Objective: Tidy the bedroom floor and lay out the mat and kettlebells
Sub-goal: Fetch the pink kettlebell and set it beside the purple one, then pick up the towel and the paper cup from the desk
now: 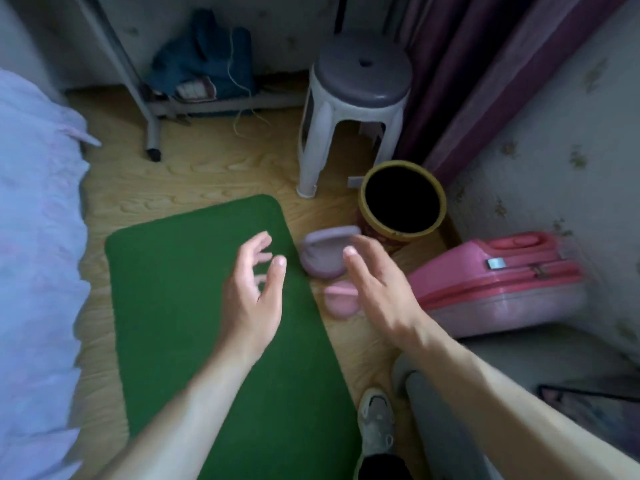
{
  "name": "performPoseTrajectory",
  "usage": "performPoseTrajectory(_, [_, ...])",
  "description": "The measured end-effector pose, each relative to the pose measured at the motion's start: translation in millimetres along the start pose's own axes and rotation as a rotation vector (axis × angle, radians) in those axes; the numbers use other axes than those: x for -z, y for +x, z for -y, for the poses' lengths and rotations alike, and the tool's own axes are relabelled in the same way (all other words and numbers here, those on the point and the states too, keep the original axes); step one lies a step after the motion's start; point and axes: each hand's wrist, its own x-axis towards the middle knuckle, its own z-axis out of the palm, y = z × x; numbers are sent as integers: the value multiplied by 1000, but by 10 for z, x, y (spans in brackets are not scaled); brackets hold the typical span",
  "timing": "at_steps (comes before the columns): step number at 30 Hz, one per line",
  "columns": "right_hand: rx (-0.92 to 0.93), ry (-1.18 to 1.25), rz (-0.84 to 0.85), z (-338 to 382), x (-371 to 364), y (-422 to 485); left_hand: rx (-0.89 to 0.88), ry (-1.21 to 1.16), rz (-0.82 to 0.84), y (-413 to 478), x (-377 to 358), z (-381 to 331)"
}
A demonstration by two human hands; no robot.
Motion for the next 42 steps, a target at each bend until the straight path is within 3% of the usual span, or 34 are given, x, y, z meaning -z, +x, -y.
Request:
performPoseTrajectory(6, [125,91,-86,1726,-179,-1234,-81,-235,-92,-214,1673,-1285])
performPoseTrajectory(11, [243,249,-222,2923,-421,-2358,-119,-295,-60,-718,3138,-2133])
performPoseTrajectory(18, [330,335,-163,4143,-832,-3211,-162,-305,-44,-1143,4569,-2782])
performPoseTrajectory(32, [406,345,-2,5486,-1265,-3098,-125,-347,-214,-916,5594,-3101])
performPoseTrajectory(36, [447,361,40,5763,-1325,-2805,-140,-326,-220,-593,5655,-3232])
performPoseTrajectory(42, [501,452,-37,6038,-982,-2150,-141,-334,-174,141,5436,-3554])
